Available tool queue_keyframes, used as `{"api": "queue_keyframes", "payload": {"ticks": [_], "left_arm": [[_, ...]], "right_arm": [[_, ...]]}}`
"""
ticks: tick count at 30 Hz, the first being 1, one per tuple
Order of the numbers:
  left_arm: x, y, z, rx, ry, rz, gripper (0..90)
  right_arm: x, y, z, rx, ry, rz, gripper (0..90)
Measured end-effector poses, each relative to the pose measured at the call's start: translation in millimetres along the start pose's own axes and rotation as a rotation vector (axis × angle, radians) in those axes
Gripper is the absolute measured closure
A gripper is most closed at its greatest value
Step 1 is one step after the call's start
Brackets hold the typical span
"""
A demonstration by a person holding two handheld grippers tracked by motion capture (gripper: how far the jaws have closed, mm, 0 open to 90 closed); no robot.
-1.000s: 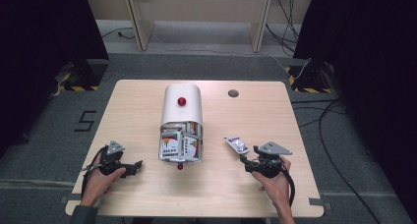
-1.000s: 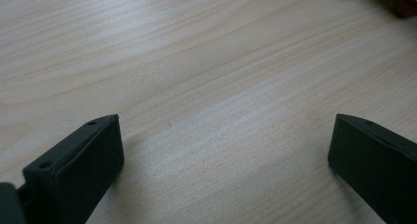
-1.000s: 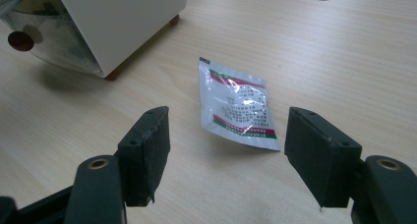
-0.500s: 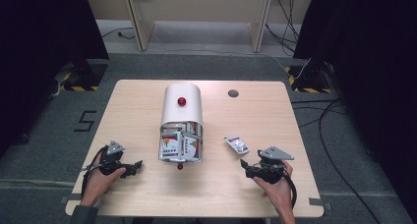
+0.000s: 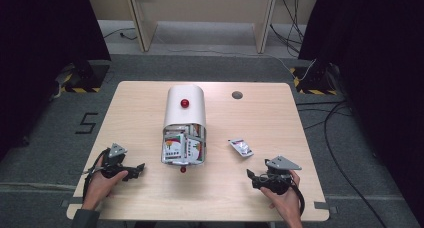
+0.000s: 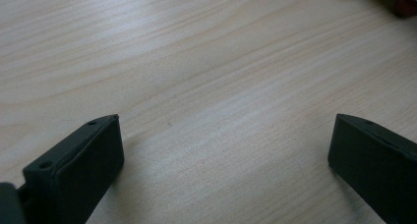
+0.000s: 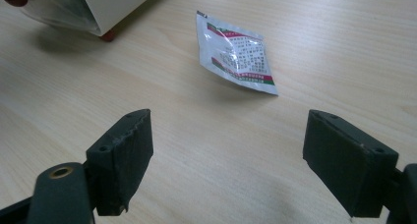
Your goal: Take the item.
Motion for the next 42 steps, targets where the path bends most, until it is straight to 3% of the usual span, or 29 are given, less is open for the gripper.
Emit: {"api": "queue_keyframes", "payload": {"ticks": [16,21,34,35,42], "left_arm": [[0.0,0.0,0.0,0.0,0.0,0.0,0.0],[0.0,0.0,0.0,0.0,0.0,0.0,0.0],[0.0,-0.1,0.0,0.0,0.0,0.0,0.0],[0.0,-0.1,0.0,0.0,0.0,0.0,0.0],[0.1,-0.1,0.0,0.0,0.0,0.0,0.0]], "right_arm": [[20.5,4.3,-6.6,-0.027,0.015,-0.005,20.3],[29.2,5.9,-8.9,-0.034,0.05,-0.018,17.1],[46.7,7.6,-17.7,-0.003,0.104,-0.042,16.7],[50.9,9.4,-19.5,0.004,0.104,-0.067,16.0],[59.5,17.6,-25.3,0.019,0.046,-0.066,15.2]]}}
Point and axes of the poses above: each handheld gripper's, and its own axes: z roughly forward along the jaws, x roughly out of its underside, y roughly to its left, the point moved 6 cm from there along z, roughly forward along the jaws, and after that the axes turned 6 degrees about -z, right-handed, at the moved point
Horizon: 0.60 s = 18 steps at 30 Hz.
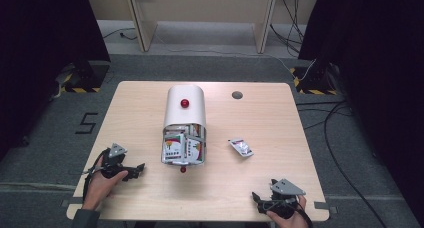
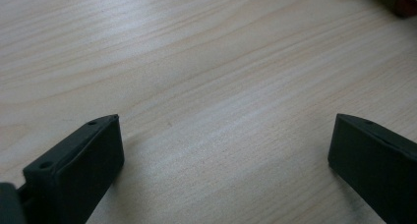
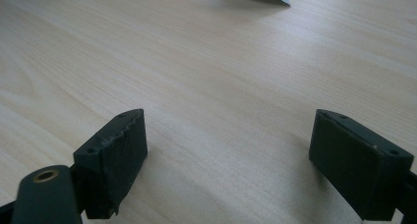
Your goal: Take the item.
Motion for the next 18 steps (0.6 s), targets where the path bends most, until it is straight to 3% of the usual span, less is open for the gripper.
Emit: {"api": "queue_keyframes", "payload": {"ticks": [7,18], "left_arm": [[0.1,-0.1,-0.1,0.0,0.0,0.0,0.0],[0.2,-0.1,-0.2,-0.001,0.0,-0.001,0.0]], "right_arm": [[8.9,4.8,-5.9,0.001,-0.069,-0.005,15.1],[15.0,11.8,-11.7,0.005,-0.1,-0.006,15.2]]}}
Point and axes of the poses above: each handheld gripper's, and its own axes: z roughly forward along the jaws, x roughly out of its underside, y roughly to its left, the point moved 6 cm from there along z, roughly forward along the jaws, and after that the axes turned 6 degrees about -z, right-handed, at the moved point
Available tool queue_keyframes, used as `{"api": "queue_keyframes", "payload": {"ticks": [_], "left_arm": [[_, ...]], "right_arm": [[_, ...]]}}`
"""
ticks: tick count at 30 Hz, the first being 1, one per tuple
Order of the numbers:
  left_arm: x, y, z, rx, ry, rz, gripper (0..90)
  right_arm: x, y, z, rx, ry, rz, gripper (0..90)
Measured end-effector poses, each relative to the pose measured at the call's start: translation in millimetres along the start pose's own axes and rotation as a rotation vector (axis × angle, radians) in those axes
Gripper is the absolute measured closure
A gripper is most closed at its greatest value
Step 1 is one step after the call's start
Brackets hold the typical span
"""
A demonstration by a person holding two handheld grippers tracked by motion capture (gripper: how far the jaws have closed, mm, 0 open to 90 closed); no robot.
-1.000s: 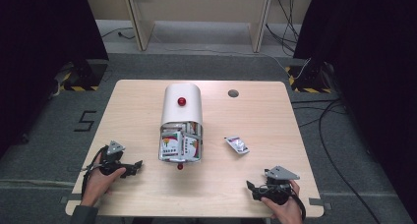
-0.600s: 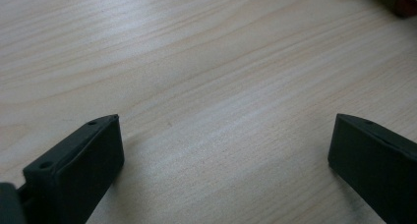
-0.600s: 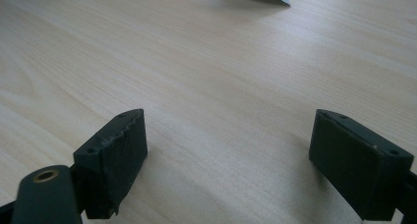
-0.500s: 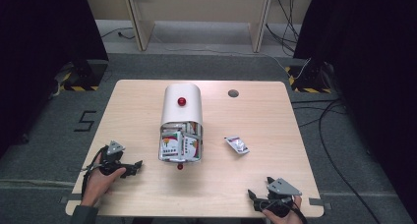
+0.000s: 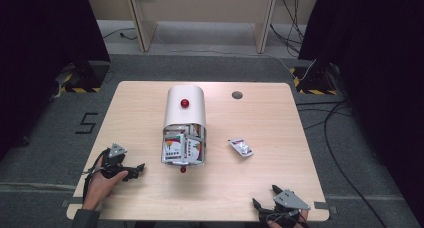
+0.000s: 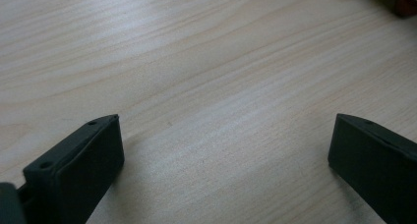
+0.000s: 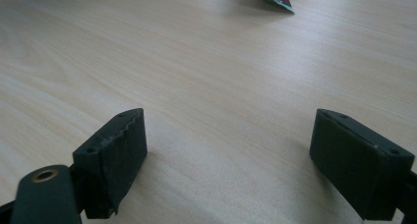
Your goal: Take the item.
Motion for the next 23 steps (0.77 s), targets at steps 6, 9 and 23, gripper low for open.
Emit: {"api": "queue_keyframes", "payload": {"ticks": [6,9,23], "left_arm": [[0.1,0.0,0.0,0.0,0.0,0.0,0.0],[0.1,0.0,-0.1,0.0,0.0,0.0,0.0],[0.1,0.0,-0.1,0.0,0.0,0.0,0.0]], "right_arm": [[2.0,2.1,-2.2,0.001,-0.015,-0.004,15.2],[2.3,2.7,-2.4,0.0,-0.016,0.002,15.2],[2.3,2.6,-2.3,-0.001,-0.016,0.001,15.1]]}}
Point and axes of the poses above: each handheld gripper's, and its own axes: z roughly forward along the jaws, x roughly out of its underside, y roughly to its left, the point moved 6 cm from there along z, roughly forward along the jaws, and after that the axes turned 6 degrees about -z, right-handed, at the moved point
